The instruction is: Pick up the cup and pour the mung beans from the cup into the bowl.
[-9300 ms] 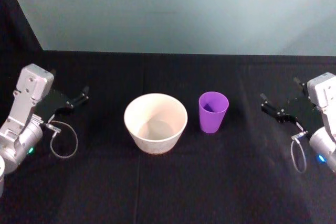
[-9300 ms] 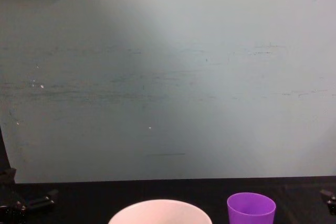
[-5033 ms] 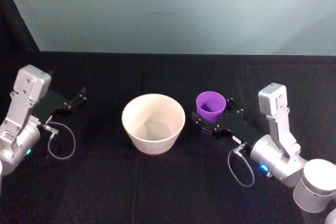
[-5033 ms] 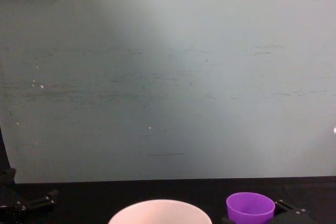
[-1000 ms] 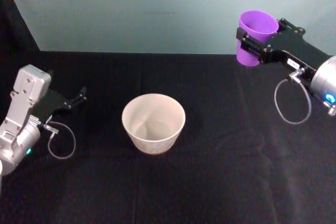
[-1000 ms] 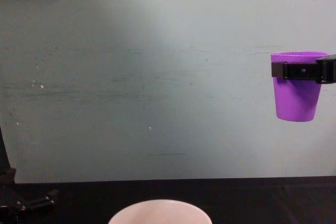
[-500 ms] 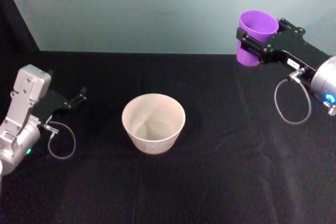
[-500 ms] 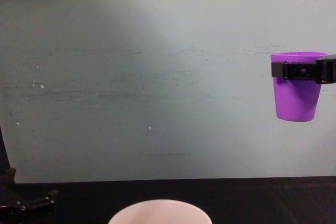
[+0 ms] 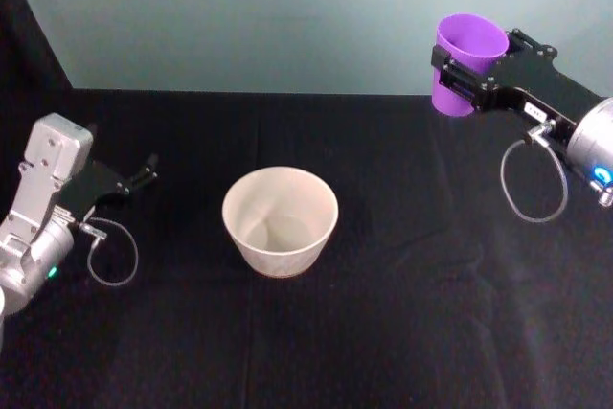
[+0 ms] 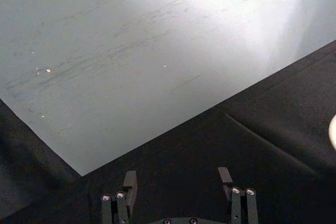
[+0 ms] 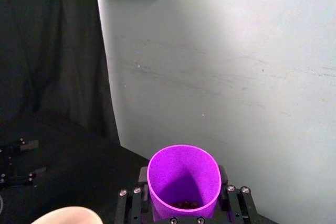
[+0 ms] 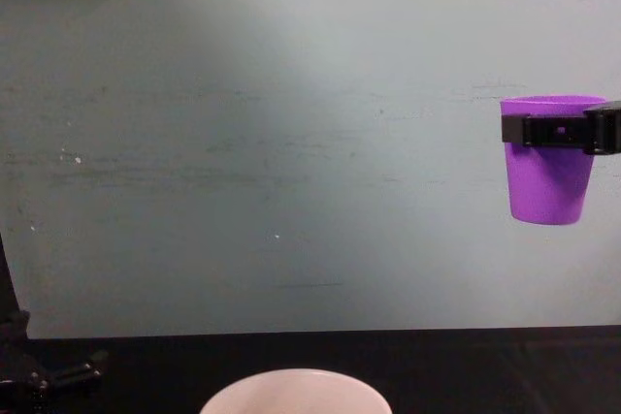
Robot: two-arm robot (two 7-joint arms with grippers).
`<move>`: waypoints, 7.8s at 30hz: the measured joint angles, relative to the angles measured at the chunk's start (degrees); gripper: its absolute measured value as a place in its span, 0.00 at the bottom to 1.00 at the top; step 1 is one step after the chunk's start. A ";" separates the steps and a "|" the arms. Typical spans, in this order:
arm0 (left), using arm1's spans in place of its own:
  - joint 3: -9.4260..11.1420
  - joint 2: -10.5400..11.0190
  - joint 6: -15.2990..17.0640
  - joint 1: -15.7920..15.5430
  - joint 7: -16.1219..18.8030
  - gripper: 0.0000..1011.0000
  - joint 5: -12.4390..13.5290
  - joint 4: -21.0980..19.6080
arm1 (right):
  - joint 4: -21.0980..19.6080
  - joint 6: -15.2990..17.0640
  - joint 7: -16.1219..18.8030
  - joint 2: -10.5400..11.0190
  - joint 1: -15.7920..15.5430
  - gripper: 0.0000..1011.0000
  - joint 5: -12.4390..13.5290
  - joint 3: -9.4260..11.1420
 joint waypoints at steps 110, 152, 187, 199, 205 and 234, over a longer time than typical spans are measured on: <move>0.00 0.00 0.00 0.00 0.00 0.99 0.00 0.00 | 0.00 0.00 0.00 0.00 -0.01 0.72 0.00 0.00; 0.00 0.00 0.00 0.00 0.00 0.99 0.00 0.00 | -0.01 0.00 0.00 0.00 0.00 0.72 0.00 0.00; 0.00 0.00 0.00 0.00 0.00 0.99 0.00 0.00 | 0.00 0.00 0.00 0.00 0.00 0.72 0.00 0.00; 0.00 0.00 0.00 0.00 0.00 0.99 0.00 0.00 | 0.00 0.00 0.00 0.00 0.00 0.72 0.00 0.00; 0.00 0.00 0.00 0.00 0.00 0.99 0.00 0.00 | 0.00 0.00 0.00 0.00 0.00 0.72 0.00 0.00; 0.00 0.00 0.00 0.00 0.00 0.99 0.00 0.00 | 10.74 -3.15 0.88 -3.70 10.12 0.72 -3.34 -7.26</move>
